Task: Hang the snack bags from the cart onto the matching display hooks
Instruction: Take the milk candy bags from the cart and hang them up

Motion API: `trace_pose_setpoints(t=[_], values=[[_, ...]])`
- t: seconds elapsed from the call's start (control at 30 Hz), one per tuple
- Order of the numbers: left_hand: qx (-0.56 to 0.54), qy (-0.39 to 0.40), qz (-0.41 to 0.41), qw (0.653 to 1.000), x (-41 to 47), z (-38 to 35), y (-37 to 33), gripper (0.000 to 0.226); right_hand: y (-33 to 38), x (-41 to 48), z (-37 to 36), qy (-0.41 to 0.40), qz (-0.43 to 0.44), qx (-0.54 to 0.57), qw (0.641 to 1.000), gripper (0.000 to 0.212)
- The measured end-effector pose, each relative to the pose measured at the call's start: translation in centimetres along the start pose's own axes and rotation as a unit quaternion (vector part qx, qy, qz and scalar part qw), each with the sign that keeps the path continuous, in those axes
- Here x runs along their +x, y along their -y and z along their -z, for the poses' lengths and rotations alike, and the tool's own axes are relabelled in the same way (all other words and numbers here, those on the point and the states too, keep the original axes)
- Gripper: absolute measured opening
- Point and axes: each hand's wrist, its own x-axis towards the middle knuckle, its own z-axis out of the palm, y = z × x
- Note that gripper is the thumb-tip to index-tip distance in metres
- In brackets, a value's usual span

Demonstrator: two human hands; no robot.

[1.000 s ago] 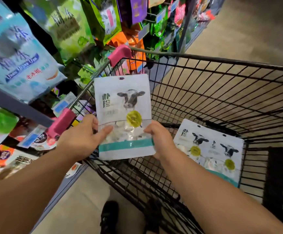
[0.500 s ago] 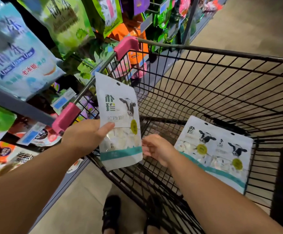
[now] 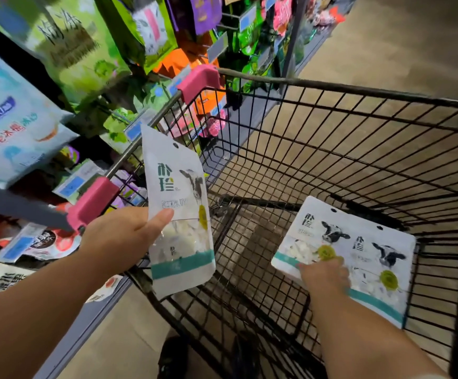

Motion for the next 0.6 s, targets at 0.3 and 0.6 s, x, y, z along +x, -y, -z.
trace_pose_setpoints(t=[0.3,0.6], values=[[0.011,0.027,-0.021,0.999,1.8,-0.7,-0.6,0.058,2.6,0.7,0.0,0.108,-0.036,0.243,0.963,0.103],[0.045,0.049,-0.007,0.998,2.2,-0.2,-2.6,0.062,3.9,-1.5,2.9,0.127,0.092,0.23,0.961,0.043]])
